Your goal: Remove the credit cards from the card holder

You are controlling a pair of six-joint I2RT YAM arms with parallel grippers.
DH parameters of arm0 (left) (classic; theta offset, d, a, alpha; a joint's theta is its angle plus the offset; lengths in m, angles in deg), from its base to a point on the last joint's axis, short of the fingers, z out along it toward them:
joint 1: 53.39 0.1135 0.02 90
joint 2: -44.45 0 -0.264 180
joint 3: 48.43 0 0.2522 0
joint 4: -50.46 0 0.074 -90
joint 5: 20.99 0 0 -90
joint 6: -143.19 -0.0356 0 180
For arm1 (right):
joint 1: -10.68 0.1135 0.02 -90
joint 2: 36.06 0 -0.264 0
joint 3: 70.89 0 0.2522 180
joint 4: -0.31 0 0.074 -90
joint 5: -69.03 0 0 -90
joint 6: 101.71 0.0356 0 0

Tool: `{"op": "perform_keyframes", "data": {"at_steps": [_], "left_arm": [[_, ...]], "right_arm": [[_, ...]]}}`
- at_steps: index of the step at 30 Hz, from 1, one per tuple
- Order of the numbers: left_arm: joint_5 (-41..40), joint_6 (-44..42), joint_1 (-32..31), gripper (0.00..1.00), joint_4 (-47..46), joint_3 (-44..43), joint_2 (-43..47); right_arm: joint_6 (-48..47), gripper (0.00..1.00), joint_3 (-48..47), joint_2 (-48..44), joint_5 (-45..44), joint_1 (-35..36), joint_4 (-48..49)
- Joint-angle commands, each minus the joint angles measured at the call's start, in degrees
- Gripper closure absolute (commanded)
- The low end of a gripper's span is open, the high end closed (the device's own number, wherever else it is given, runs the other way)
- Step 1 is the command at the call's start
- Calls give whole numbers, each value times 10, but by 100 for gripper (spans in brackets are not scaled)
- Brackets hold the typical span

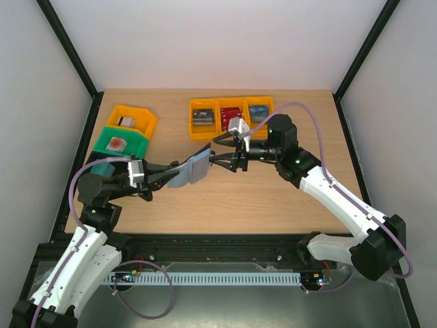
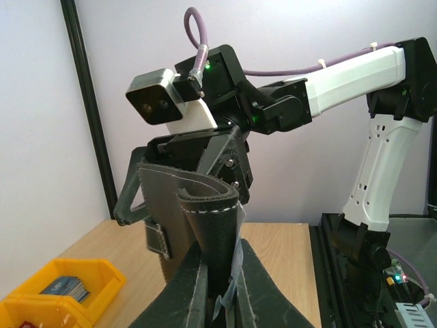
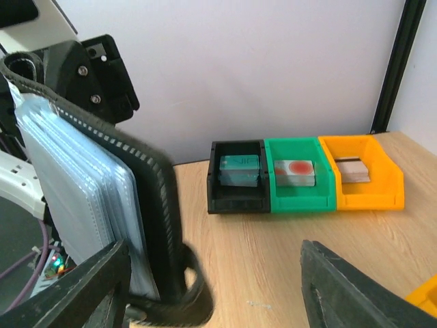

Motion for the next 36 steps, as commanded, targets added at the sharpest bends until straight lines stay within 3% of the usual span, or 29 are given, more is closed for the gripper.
{"op": "perform_keyframes", "data": {"at_steps": [1,7,19,24,29,36], "left_arm": [[13,-17,2,98,-38,-12,3],[7,-13,2,98,-40,-12,3],[-48,-1,2,98,-35,1,8],[-62,10,2,98,-36,4,10],[-67,15,2,98,-40,6,13],[-68,14,2,98,-41,8,16]], "right_arm": [[17,33,-11,5,3,14,62],[-4,23,-23,20,23,43,43],[23,12,-33,35,28,82,49],[-37,8,-55,23,-34,82,-46],[-76,5,-37,-35,-120,80,-80],[-84,1,-31,-44,-78,72,-109]]}}
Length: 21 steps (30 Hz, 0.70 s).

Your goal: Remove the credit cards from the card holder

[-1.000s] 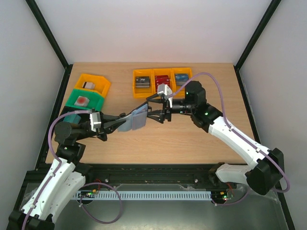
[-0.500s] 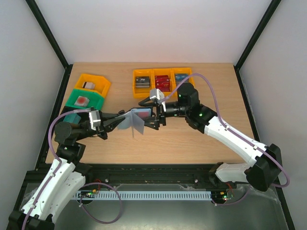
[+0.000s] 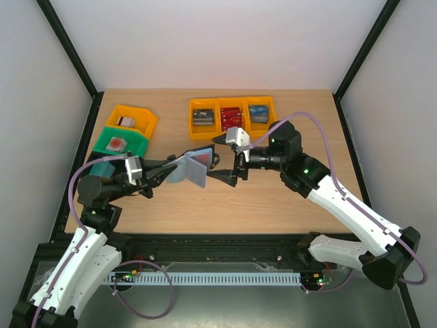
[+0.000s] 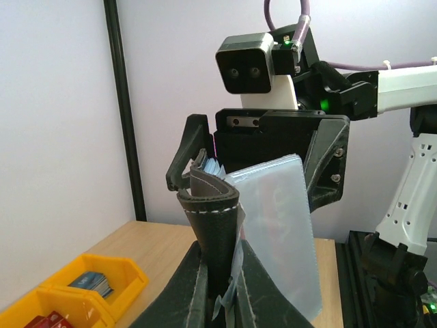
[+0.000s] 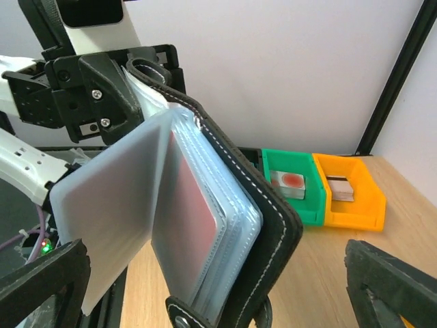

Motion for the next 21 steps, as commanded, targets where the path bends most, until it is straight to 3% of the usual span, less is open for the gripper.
{"op": "perform_keyframes", "data": {"at_steps": [1,7,13,17,21], "left_arm": [[-6,1,2,98,-34,0,8],[-4,1,2,98,-33,-2,7],[-5,1,2,98,-36,-1,5],[-5,3,1,98,-36,0,3],[0,6,-1,98,-34,1,1]], "right_arm": [[-15,2,-8,17,14,-2,-39],[-3,8,-13,30,40,-2,-12],[10,5,-22,51,84,-2,-10],[101,4,-13,71,98,9,95],[154,2,-4,96,52,31,190]]}}
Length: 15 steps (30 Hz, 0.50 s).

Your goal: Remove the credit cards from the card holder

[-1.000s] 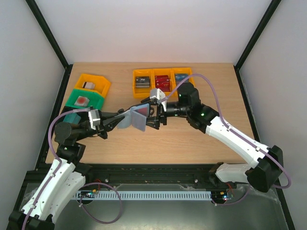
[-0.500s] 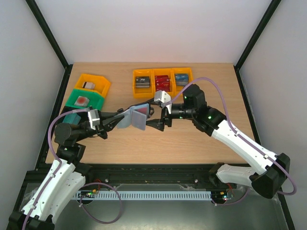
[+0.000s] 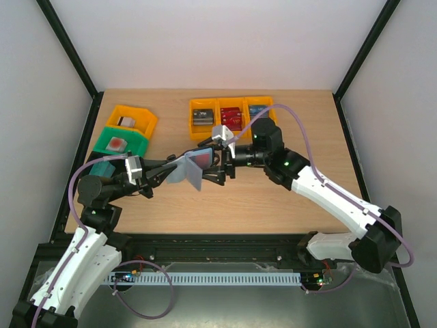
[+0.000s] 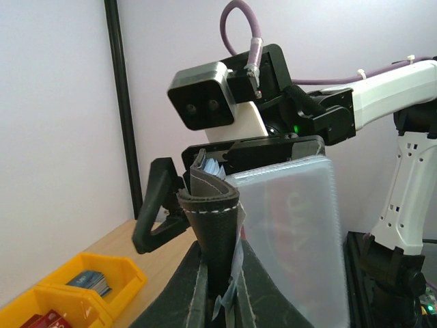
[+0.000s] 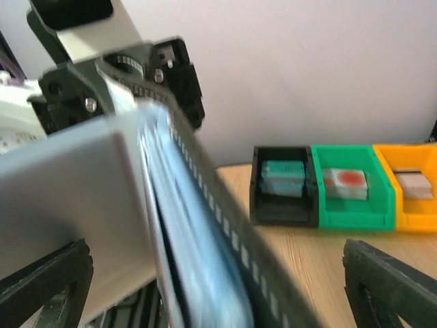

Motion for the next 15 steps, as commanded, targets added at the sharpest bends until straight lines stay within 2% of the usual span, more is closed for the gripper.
{"op": "perform_keyframes", "data": {"at_steps": [1,10,12,15], "left_arm": [[3,0,-2,98,-33,1,2],[7,1,-8,98,-36,7,4],[8,2,-9,98,-36,10,5],[8,4,-10,98,-37,12,5]], "right_arm": [[84,2,0,25,-18,24,146],[98,3,-17,66,-52,58,168],[100,9,-16,65,-56,58,171],[104,28,-18,66,-56,58,174]]}}
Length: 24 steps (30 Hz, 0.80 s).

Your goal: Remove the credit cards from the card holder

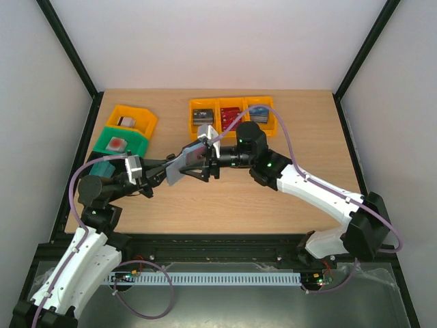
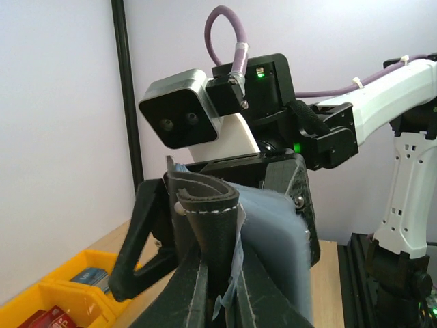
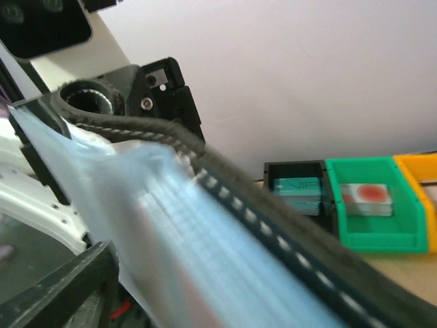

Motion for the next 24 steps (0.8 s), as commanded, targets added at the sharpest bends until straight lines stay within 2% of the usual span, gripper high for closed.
{"op": "perform_keyframes", "data": {"at_steps": [1,4,13,16,22,24], "left_arm": [[8,3,-4,98,-36,7,5],[4,6,-4,98,-36,6,5],[4,11,-4,98,-33,9,7],[7,11,-3,98,-30,9,7],[3,11,1,97,-20,7,7],[2,10,6,84,-13,5,9]], "right_arm": [[14,35,-19,-4,-13,4,40],[-1,48,-22,-10,-7,4,19],[-70,75,-17,-52,-12,3,-68],[-81,97,-19,-59,-14,3,-80],[-91,98,-22,-69,6,-6,-91],[-87,98,-20,-73,11,-14,-93]]}}
